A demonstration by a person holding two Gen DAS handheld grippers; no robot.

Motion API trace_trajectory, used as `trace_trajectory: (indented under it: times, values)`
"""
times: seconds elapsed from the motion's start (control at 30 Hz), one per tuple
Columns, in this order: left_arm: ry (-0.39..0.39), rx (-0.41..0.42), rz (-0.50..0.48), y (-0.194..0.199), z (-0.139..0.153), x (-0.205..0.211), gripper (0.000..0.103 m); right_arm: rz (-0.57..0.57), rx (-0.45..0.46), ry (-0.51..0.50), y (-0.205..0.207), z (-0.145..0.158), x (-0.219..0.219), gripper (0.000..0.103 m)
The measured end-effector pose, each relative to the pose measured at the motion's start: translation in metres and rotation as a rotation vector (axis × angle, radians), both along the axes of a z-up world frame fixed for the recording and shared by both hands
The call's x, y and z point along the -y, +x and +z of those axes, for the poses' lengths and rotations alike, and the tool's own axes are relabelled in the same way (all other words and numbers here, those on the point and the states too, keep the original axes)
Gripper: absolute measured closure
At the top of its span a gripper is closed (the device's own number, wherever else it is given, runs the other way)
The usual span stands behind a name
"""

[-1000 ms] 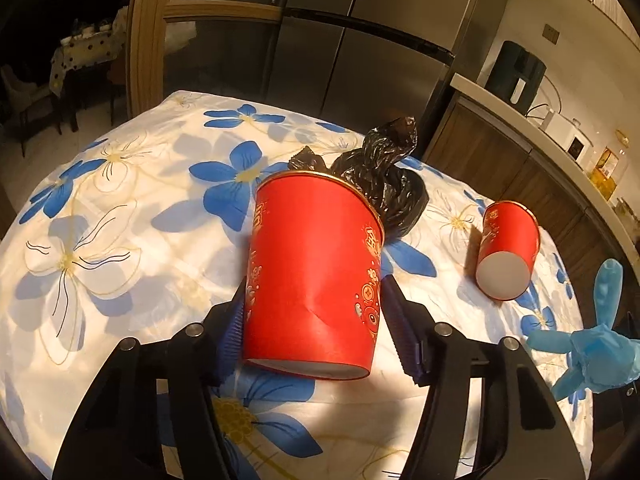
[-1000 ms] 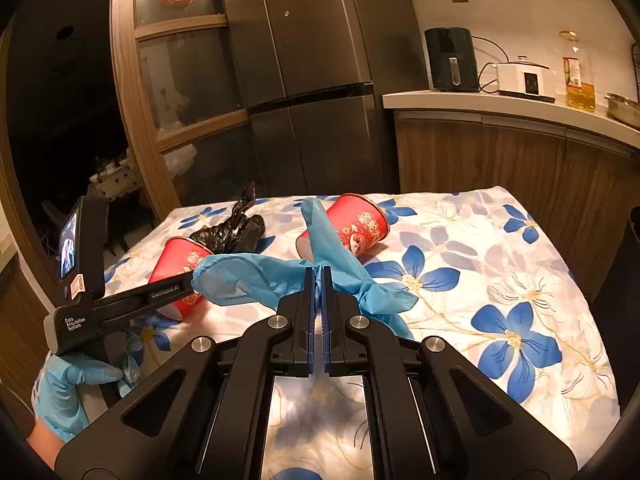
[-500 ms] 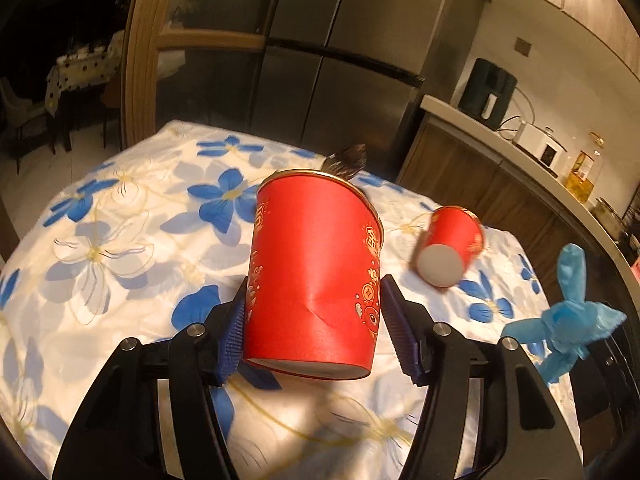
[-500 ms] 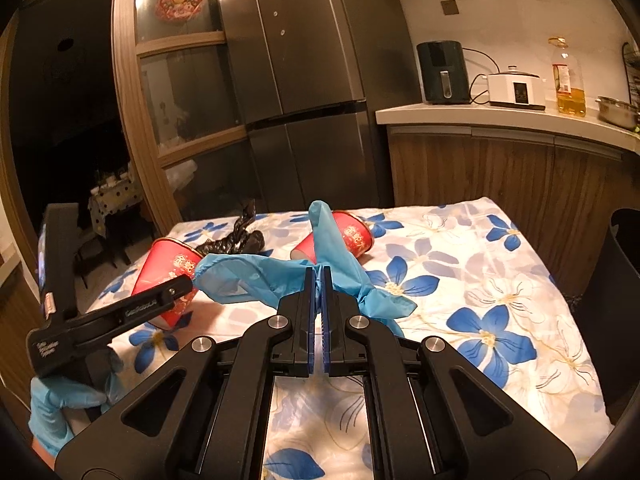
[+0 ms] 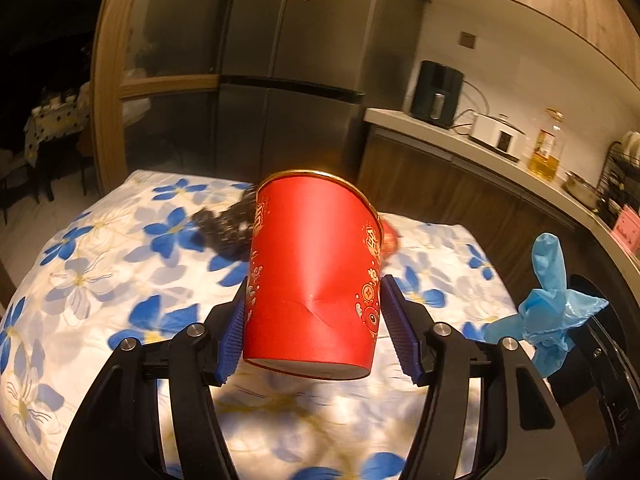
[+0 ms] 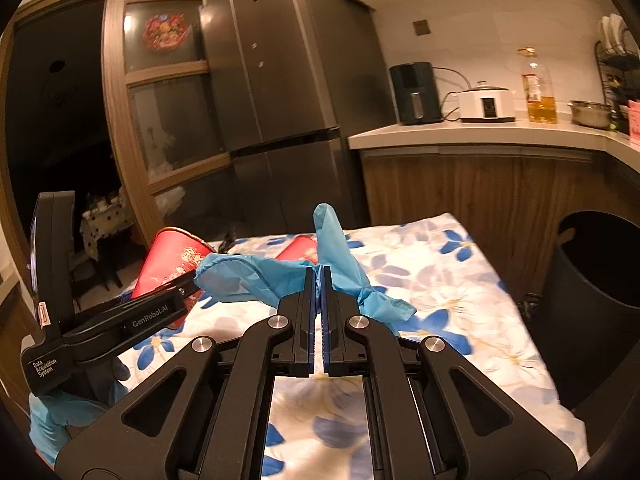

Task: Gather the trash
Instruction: 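Carry the blue glove and red cup over the black bin with both tools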

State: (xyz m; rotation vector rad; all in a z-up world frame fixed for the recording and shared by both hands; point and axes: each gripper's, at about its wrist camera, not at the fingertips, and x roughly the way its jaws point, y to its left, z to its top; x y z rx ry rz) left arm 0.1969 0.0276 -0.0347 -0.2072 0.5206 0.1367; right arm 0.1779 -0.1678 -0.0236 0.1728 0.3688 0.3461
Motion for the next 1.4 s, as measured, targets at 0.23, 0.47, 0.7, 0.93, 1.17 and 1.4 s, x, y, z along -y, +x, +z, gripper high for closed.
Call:
trace_trajectory:
  times: [0.23, 0.47, 0.7, 0.93, 1.17, 1.4]
  values:
    - [0.024, 0.019, -0.093, 0.001, 0.009, 0.051, 0.042, -0.07, 0.028, 0.021, -0.015, 0.008, 0.042, 0.101]
    - [0.051, 0.034, -0.181, 0.004, 0.013, 0.099, 0.042, -0.144, 0.043, 0.035, -0.025, 0.009, 0.08, 0.101]
    - [0.075, 0.056, -0.274, 0.005, 0.018, 0.145, 0.042, -0.217, 0.053, 0.046, -0.031, 0.009, 0.117, 0.101]
    - [0.088, 0.089, -0.378, 0.008, 0.023, 0.196, 0.042, -0.298, 0.068, 0.049, -0.037, 0.01, 0.156, 0.101]
    - [0.079, 0.122, -0.485, 0.016, 0.029, 0.248, 0.042, -0.391, 0.08, 0.048, -0.033, 0.014, 0.197, 0.101]
    - [0.075, 0.164, -0.568, 0.029, 0.034, 0.298, 0.042, -0.486, 0.103, 0.049, -0.027, 0.02, 0.24, 0.101]
